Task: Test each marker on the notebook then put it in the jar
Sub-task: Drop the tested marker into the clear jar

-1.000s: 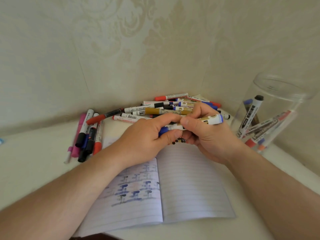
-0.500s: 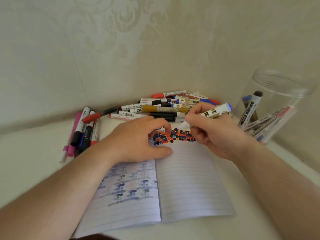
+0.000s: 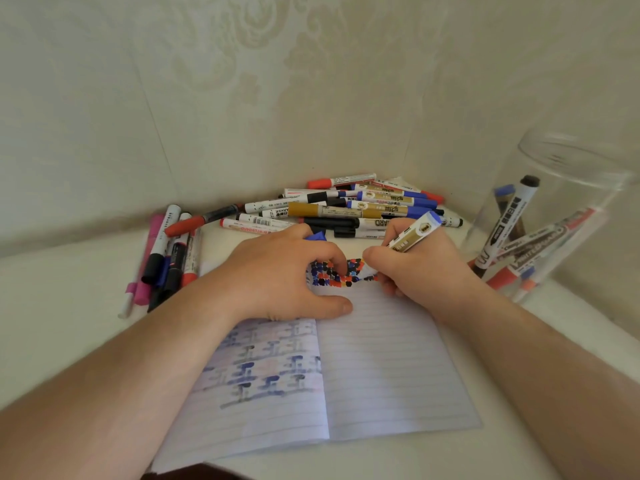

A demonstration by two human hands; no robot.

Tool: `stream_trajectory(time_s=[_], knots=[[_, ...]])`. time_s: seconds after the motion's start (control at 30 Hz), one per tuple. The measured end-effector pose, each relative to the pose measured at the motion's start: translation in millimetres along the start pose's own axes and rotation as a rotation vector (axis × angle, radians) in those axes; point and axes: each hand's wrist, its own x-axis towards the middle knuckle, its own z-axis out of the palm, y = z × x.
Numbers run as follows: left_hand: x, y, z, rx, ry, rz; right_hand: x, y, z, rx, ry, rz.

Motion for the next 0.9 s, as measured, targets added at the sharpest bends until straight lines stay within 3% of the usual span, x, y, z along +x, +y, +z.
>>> stream_trajectory(time_s=[0.37, 0.53, 0.73, 0.9], knots=[[-1.0, -0.1, -0.2, -0.015, -0.005, -0.014, -0.8, -2.1, 1.8, -0.085, 0.015, -0.01], [-0.7, 1.3, -1.5, -0.008, -0.014, -0.014, -1.7, -0.1, -0.2, 0.008, 0.017, 0.001], [-0.4, -0.7, -0.4, -0.011, -0.008, -0.01, -0.6, -2.5, 1.9, -0.111, 0.002, -0.004], [-0.2, -0.6, -0.4, -0.002, -0.019, -0.012, -1.9, -0.9, 0.9, -0.041, 0.03, -0.008]])
